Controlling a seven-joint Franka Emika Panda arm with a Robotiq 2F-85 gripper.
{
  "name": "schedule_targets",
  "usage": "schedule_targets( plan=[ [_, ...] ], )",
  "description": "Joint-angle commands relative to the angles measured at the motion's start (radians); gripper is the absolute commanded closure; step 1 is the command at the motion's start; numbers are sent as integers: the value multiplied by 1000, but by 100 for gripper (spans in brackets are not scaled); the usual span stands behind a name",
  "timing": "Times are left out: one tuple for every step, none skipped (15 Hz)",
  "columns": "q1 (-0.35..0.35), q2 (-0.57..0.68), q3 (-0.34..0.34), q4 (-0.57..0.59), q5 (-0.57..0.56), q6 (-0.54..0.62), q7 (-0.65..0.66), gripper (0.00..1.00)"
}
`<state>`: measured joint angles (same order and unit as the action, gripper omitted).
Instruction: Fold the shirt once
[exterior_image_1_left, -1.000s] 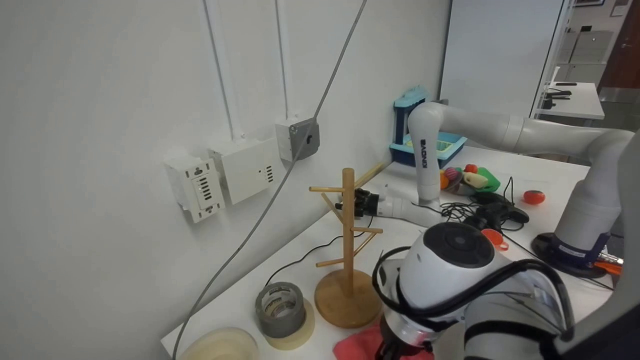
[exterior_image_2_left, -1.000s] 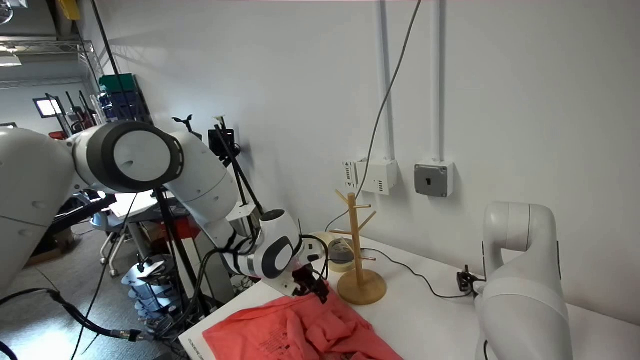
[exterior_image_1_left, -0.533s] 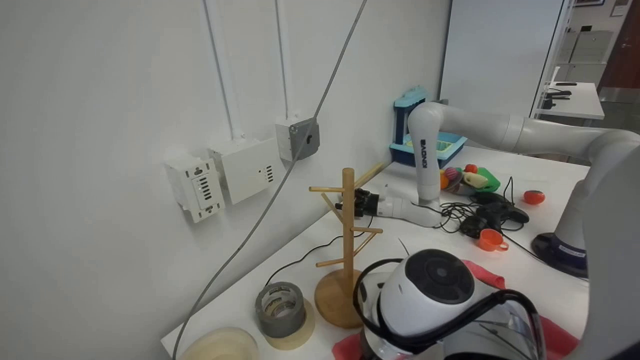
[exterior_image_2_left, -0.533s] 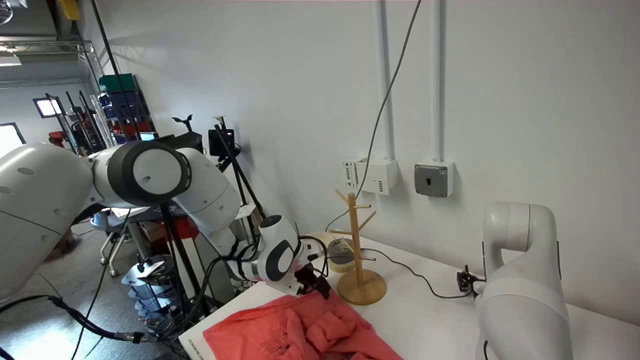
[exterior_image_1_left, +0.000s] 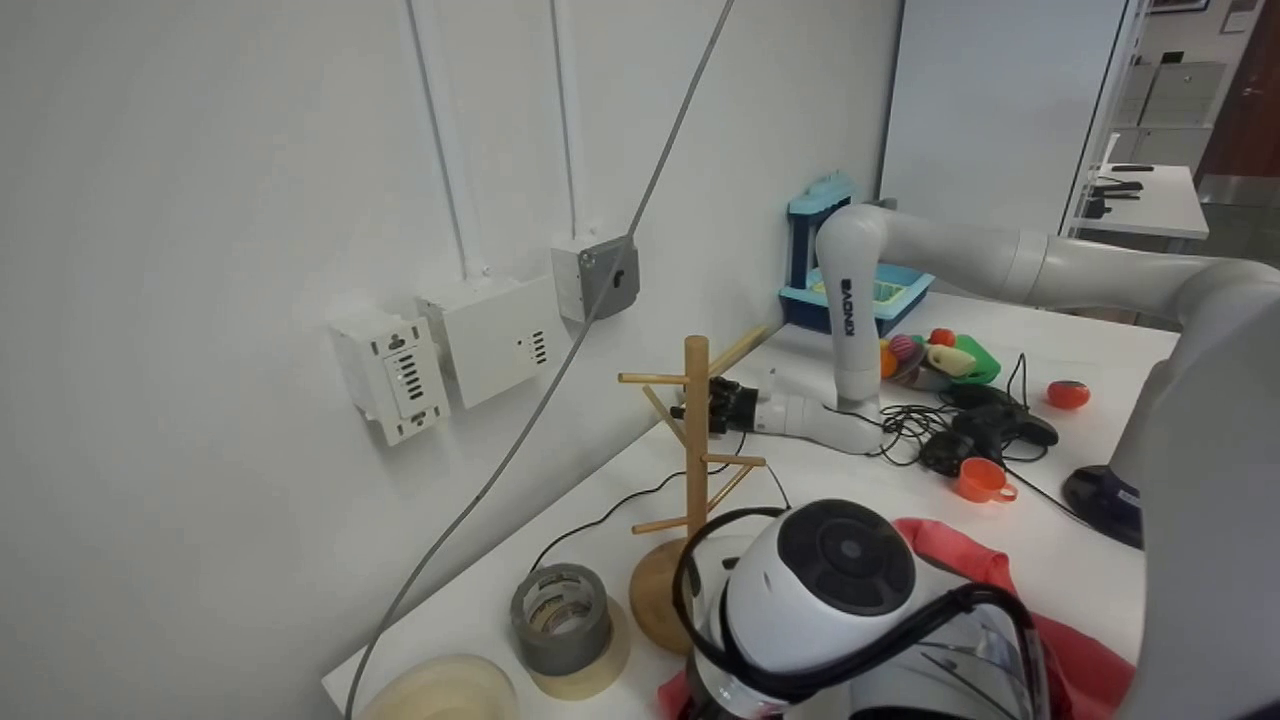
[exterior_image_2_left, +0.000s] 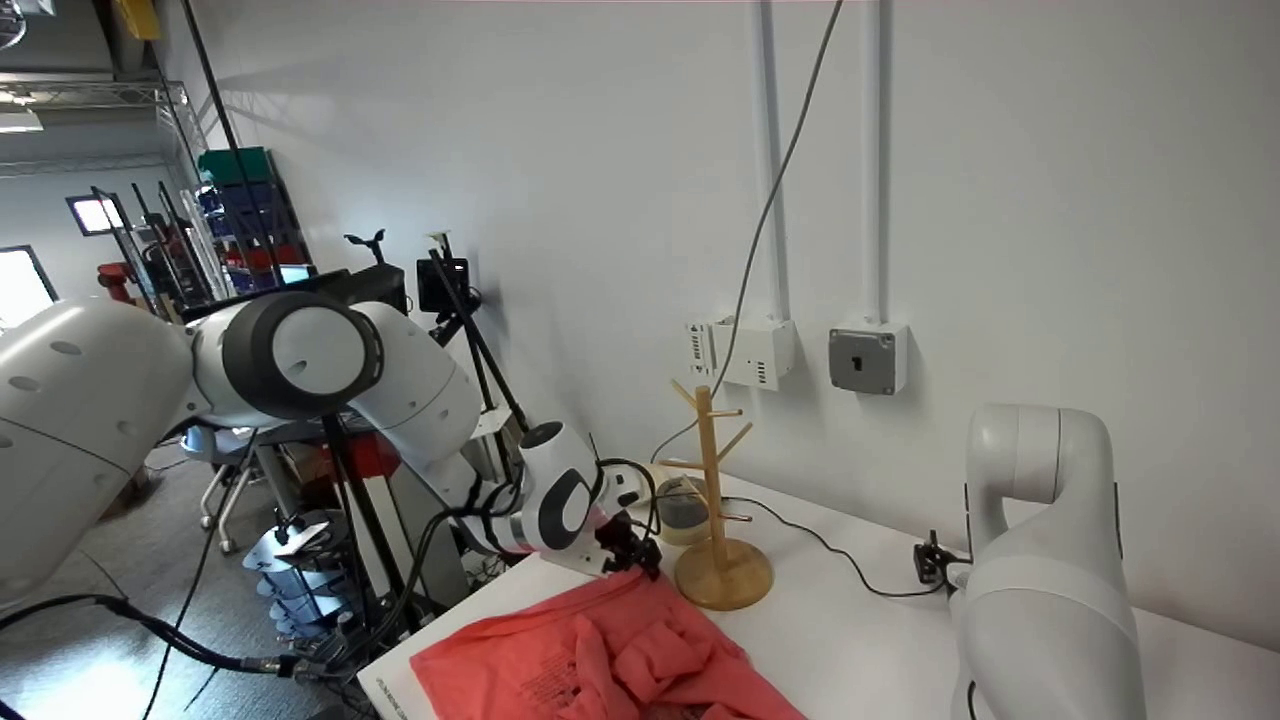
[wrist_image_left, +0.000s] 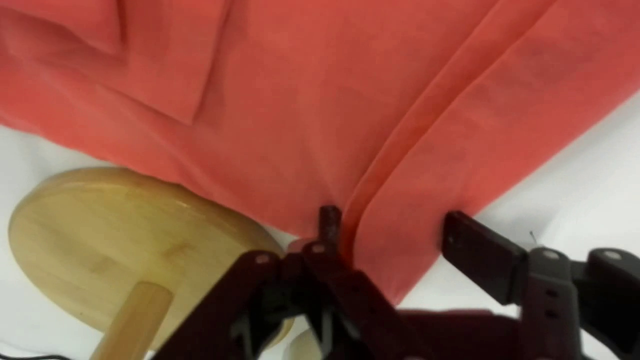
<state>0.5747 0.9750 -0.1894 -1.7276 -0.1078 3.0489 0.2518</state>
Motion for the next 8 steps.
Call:
schedule_targets(
  plan=[
    [28,34,-37,53,12,7,8,71],
    [36,32,-45,54,13,6,13,80],
    [44,26,-54,51,13,1,16,87],
    [50,20,-60,47,13,-6,17,95],
    [55,11,-64,40,13,-13,16,99],
    [55,0,-61,31,15,-24,13,100],
    [50,-21,-47,14,17,-46,5,100],
    [44,-39,-34,-1,18,-62,1,100]
  ],
)
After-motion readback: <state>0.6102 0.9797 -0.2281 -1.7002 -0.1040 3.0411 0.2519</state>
